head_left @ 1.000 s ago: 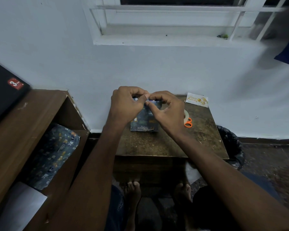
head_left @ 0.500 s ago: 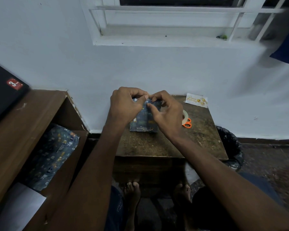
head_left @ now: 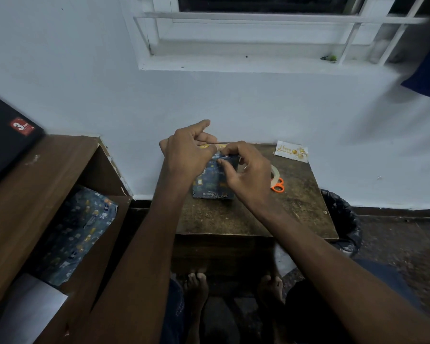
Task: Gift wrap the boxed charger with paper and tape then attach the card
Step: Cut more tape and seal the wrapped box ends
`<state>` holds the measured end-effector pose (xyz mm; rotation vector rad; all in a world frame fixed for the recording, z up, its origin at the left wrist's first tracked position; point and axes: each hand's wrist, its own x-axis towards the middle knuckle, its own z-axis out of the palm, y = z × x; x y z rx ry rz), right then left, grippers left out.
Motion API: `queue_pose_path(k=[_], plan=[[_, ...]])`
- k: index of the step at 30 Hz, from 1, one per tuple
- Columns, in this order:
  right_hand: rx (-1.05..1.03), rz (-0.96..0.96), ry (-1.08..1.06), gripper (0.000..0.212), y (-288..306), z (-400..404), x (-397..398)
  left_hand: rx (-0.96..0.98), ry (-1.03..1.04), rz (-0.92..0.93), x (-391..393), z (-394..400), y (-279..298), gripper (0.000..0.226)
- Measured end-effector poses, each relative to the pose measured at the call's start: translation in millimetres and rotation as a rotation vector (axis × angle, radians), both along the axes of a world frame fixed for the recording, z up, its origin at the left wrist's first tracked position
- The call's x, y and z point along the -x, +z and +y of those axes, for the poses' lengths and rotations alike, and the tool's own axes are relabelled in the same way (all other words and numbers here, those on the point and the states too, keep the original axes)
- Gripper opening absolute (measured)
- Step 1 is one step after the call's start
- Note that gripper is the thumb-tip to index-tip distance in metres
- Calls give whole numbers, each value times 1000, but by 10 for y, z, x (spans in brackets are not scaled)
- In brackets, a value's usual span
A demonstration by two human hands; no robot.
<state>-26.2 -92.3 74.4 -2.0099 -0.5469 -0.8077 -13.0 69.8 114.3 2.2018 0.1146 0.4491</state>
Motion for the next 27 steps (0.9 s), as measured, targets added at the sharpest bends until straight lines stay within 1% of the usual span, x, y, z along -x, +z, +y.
queue_pose_path(k=[2, 5, 7, 10, 12, 14, 15, 17, 19, 20, 21, 22, 23, 24, 25, 26, 27], plan=[[17, -9, 7, 18, 8, -11, 1, 23, 2, 13, -15, -20, 11, 53], [89, -31, 34, 28, 18, -29, -36, 85, 44, -18, -20, -67, -23, 42], [131, -76, 38, 26, -7, -32, -58, 125, 98, -68, -21, -111, -53, 35], [122, -128, 31, 17, -51, -48, -74, 150, 137, -119, -25, -141, -61, 36], [89, -123, 22, 12, -53, -62, -72, 73, 147, -139, -27, -159, -38, 39], [59, -109, 28, 7, -32, -71, -50, -40, 121, -231, -22, -221, 40, 38], [50, -91, 39, 7, -17, -73, -38, -57, 66, -280, -36, -278, 78, 37], [14, -15, 68, 12, 14, -84, -11, -20, -119, -306, -60, -459, 134, 34], [-110, 150, 154, 12, 81, -147, 7, 78, -270, -261, -92, -655, 117, 33], [-227, 275, 231, 11, 134, -200, 5, 141, -296, -213, -99, -729, 98, 33], [-379, 412, 306, 8, 196, -263, -4, 198, -294, -170, -124, -770, 66, 32], [-549, 551, 351, 11, 244, -340, -25, 235, -272, -139, -151, -787, 46, 32], [-713, 663, 362, 16, 273, -440, -60, 257, -249, -120, -182, -783, 33, 32], [-824, 720, 336, 19, 284, -547, -109, 262, -233, -101, -204, -772, 33, 31], [-837, 722, 277, 18, 271, -652, -181, 265, -229, -86, -218, -762, 40, 31], [-701, 682, 183, 16, 250, -750, -251, 260, -231, -71, -218, -756, 56, 31], [-417, 626, 69, 12, 189, -845, -337, 252, -234, -58, -214, -758, 64, 31]])
